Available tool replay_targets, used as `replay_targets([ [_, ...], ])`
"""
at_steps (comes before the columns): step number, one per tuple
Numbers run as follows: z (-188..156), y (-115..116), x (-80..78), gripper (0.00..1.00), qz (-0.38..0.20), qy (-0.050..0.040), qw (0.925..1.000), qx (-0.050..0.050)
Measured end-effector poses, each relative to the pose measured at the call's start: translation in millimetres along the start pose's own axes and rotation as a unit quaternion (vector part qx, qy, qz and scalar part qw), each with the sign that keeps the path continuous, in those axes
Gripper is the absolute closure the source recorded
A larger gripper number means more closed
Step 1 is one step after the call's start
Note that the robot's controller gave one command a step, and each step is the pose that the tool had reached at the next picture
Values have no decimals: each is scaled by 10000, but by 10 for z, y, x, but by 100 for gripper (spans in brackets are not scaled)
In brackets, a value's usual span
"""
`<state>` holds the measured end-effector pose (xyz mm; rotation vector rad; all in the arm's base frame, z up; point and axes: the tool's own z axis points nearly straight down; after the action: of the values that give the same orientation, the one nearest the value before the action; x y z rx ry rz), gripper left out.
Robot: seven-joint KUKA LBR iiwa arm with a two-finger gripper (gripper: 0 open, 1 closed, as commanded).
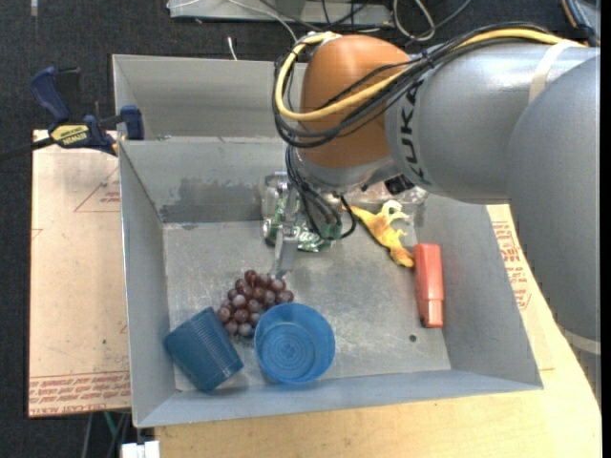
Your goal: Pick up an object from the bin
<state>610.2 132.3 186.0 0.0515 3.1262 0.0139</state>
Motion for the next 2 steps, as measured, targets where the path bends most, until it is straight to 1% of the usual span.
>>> replay_targets([
  [1,357,105,870,0,112,125,9999,28],
  [2,498,-247,226,0,294,-51,9996,-3],
])
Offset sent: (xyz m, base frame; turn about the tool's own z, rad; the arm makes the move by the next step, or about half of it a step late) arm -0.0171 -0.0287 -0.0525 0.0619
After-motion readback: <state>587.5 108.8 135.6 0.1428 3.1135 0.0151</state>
